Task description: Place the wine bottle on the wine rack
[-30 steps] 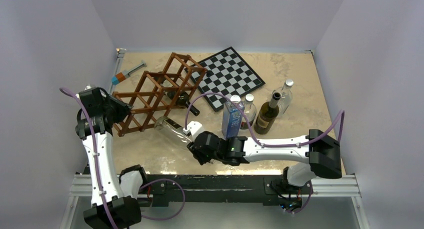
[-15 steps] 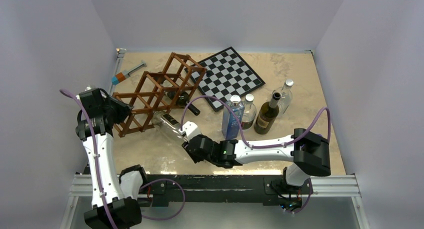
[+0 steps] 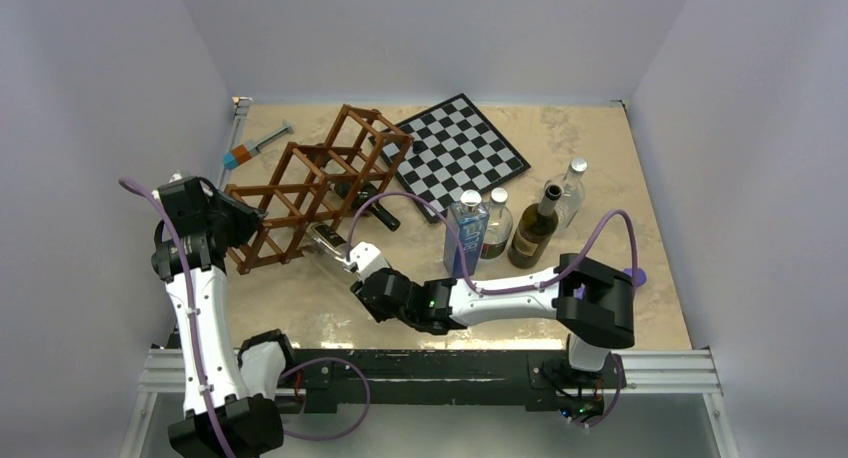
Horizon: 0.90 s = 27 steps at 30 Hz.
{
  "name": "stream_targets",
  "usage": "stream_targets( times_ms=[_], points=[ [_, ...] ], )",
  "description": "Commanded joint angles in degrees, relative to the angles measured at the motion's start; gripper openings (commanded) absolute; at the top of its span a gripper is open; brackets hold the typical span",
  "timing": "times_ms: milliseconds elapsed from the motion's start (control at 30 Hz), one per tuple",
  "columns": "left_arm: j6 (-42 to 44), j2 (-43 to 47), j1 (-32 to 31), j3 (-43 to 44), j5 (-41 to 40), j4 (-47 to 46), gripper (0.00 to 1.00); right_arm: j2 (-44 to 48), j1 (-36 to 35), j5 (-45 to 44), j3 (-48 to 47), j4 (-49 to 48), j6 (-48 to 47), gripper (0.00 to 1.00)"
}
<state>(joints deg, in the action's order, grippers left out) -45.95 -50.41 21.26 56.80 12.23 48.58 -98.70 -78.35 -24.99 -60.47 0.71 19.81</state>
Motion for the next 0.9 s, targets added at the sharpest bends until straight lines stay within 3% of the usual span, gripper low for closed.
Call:
stream_targets(
  times_ms=[0,867],
  points=[
    [-0.7,0.1,-0.3,-2.0,2.7,3.0,0.00,1.3,-0.1,-4.1,-7.0,-15.3,-0.5,0.00],
    [-2.3,1.5,-0.3,-4.5,3.3,3.0,0.00,-11.6,6.8,2.4,-21.5,-17.9,-5.0,0.00]
  ],
)
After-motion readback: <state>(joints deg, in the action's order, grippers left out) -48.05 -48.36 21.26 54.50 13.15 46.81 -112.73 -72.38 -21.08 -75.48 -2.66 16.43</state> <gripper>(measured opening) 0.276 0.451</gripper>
